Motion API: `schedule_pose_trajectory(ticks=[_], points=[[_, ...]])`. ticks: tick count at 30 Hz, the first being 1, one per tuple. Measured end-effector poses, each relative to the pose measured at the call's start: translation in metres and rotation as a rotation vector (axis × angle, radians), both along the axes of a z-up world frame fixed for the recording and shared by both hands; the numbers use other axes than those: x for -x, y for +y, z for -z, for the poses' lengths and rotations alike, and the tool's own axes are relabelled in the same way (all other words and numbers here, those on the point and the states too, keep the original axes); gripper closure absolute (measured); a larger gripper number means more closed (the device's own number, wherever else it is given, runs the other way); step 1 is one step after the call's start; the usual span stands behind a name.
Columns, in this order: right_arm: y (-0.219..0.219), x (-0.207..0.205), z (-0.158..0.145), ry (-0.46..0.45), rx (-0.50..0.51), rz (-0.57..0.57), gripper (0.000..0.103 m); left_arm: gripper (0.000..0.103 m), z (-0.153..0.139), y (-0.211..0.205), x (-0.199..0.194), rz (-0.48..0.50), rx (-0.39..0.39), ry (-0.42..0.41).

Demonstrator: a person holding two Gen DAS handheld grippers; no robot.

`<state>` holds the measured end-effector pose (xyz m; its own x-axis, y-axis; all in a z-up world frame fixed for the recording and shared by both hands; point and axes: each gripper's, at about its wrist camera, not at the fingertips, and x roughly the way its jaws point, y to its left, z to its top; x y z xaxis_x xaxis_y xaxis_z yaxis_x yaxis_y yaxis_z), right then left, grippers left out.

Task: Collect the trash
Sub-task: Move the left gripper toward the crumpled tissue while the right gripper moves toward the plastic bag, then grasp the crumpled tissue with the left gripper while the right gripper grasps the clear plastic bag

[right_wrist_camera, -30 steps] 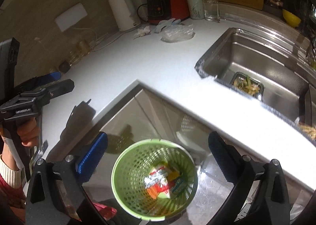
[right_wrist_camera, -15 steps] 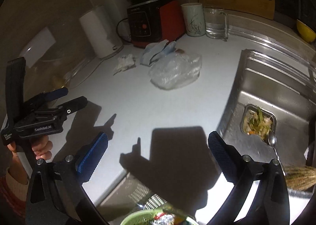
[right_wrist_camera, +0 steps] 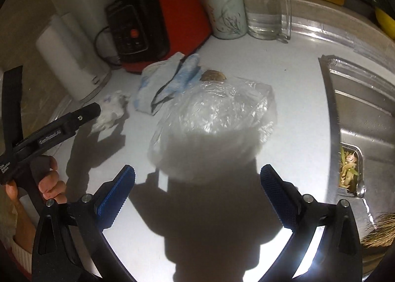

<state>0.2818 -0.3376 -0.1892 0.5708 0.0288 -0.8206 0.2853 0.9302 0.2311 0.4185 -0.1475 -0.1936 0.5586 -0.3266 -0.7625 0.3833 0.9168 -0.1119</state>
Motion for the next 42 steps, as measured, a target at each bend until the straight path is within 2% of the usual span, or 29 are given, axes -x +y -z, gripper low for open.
schedule_pose_trajectory(ticks=[3,10,12,14,15,17,21,24,28,33,38,42], points=[[-0.002,-0.011,0.008,0.008,0.037,0.023,0.002,0.008,0.013,-0.005,-0.016,-0.019,-0.001,0.025],[-0.007,-0.030,0.016,0.004,0.086,0.027,0.003,0.010,0.032,-0.024,-0.030,-0.013,-0.069,0.044],[-0.005,-0.033,0.014,0.002,0.110,0.015,0.012,0.022,0.032,-0.023,-0.033,-0.017,-0.056,0.055],[-0.006,-0.035,0.014,0.006,0.116,0.009,0.028,0.031,0.032,-0.018,-0.036,-0.023,-0.033,0.074],[-0.008,-0.036,0.015,0.010,0.104,0.005,0.039,0.038,0.032,-0.017,-0.038,-0.024,-0.024,0.078],[-0.012,-0.038,0.016,0.017,0.071,-0.003,0.049,0.048,0.034,-0.015,-0.042,-0.017,-0.020,0.093],[-0.016,-0.035,0.020,0.019,0.025,-0.020,0.065,0.068,0.038,-0.010,-0.048,-0.009,-0.036,0.101],[-0.018,-0.030,0.020,0.011,-0.010,-0.025,0.072,0.074,0.039,-0.002,-0.050,-0.019,-0.014,0.114],[-0.023,-0.021,0.017,-0.003,-0.055,-0.028,0.075,0.078,0.034,0.008,-0.045,-0.047,0.009,0.113],[-0.024,-0.002,0.004,-0.035,-0.075,-0.025,0.075,0.078,0.022,0.013,-0.021,-0.048,-0.026,0.071],[-0.021,0.030,-0.014,-0.064,-0.080,-0.042,0.075,0.078,0.003,0.017,0.024,-0.046,-0.069,0.032],[-0.015,0.064,-0.030,-0.084,-0.069,-0.070,0.075,0.078,-0.014,0.017,0.070,-0.033,-0.072,0.013]])
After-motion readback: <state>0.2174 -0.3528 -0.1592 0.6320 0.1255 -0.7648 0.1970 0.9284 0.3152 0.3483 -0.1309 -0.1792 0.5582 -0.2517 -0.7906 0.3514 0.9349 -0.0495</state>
